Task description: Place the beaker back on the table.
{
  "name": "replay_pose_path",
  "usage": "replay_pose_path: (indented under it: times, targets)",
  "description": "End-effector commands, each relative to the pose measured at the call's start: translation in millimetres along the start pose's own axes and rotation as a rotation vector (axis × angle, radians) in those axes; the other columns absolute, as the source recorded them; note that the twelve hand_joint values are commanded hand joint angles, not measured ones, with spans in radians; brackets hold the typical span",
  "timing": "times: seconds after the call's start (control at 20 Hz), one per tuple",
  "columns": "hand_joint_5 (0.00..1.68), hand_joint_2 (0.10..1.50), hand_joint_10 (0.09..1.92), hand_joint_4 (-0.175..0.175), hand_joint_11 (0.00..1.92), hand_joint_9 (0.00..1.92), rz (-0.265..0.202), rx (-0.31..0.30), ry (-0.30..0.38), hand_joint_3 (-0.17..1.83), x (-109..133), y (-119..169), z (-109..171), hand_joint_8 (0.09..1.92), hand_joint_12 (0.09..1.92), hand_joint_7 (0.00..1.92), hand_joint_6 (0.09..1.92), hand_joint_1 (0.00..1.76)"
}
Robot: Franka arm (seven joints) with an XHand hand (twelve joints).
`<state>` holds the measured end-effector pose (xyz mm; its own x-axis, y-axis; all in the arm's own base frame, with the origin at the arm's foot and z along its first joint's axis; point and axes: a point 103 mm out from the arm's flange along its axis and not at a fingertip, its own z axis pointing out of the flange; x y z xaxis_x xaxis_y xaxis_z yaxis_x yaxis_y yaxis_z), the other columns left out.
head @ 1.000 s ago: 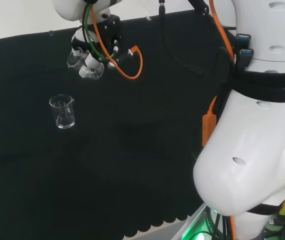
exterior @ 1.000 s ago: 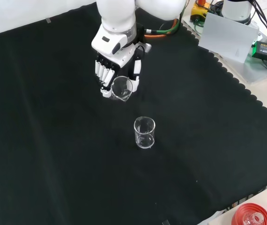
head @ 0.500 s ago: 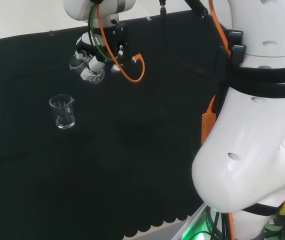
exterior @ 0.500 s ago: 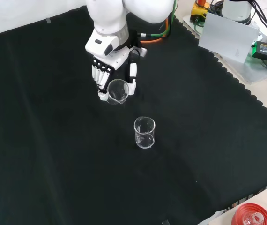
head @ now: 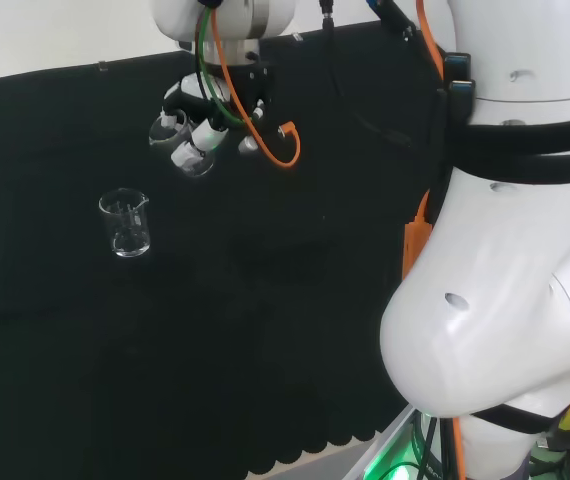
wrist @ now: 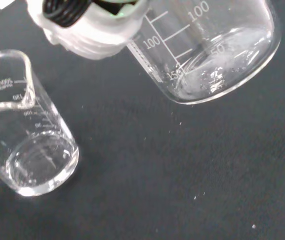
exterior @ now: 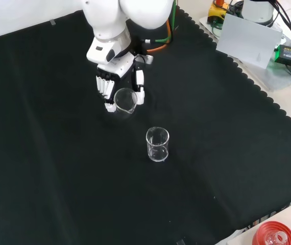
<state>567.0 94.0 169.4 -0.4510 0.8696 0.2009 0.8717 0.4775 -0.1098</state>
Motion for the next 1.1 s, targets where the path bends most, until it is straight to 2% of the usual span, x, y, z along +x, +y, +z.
replay_pose_path:
  times: [0.05, 0.55, 1.1]
  targets:
    - [1.07, 1.10, 0.96, -0.109, 1.08, 1.36, -0.042, -0.034, 0.113, -0.17, -14, 8, 32, 0.60, 0.87, 1.33, 0.85, 1.29]
    - [1.07, 1.10, 0.97, -0.088, 1.06, 1.35, -0.068, -0.101, 0.198, -0.17, -15, 13, 47, 0.62, 0.87, 1.32, 0.84, 1.28]
    - [1.07, 1.10, 0.97, -0.082, 1.04, 1.34, -0.091, -0.111, 0.244, -0.17, -7, 18, 65, 0.63, 0.88, 1.31, 0.85, 1.28]
